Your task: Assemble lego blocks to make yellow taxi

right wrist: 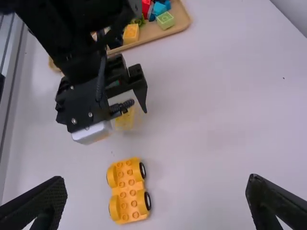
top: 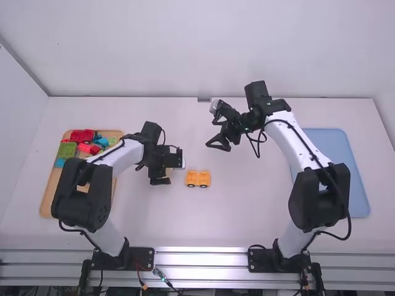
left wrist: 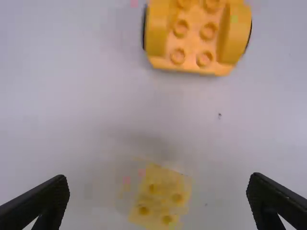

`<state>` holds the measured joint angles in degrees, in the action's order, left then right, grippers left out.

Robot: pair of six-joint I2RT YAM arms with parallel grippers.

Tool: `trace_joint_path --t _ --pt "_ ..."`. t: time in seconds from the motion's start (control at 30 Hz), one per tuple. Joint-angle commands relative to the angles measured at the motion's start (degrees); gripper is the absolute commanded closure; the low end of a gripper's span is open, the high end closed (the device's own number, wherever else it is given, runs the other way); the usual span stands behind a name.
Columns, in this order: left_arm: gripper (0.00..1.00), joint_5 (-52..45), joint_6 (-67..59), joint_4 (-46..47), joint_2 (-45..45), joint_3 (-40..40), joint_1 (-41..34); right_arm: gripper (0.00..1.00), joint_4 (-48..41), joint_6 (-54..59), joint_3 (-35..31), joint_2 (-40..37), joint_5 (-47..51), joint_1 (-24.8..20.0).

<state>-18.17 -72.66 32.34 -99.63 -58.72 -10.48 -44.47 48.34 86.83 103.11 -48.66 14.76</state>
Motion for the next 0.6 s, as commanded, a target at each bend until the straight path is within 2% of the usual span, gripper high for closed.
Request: trace_joint_path --t 0.0,0.1,0.13,0.23,0.33,0.5,0.57 --pt "0.01 -6.38 -6.80 3.28 0.44 -3.65 1.95 0.01 -0.98 0.04 1.27 0.20 1.09 -0.46" --pt "0.01 -20.35 -20.48 9.46 0.44 -6.23 9.03 0.01 -2.80 4.50 -0.33 0.20 0.98 -0.46" --pt "0.01 -21.16 -21.11 9.60 0.44 -6.23 9.44 0.01 -2.54 4.70 -0.70 0.20 1.03 -0.35" --pt "0.01 -32.13 -27.71 11.39 -0.07 -5.73 16.72 0.01 1.66 4.66 -4.44 0.17 0.98 0.74" --pt "0.01 -40.44 -33.22 11.39 -2.38 -3.85 23.06 0.01 9.73 4.70 -10.69 0.17 0.17 1.90" --pt "0.01 -42.91 -35.15 9.05 -7.50 -2.43 24.68 0.01 20.39 9.53 -20.15 0.17 -6.32 2.95" --pt "0.01 -43.12 -34.71 6.56 -10.91 -2.69 23.91 0.01 27.63 10.23 -25.86 0.17 -8.41 2.82"
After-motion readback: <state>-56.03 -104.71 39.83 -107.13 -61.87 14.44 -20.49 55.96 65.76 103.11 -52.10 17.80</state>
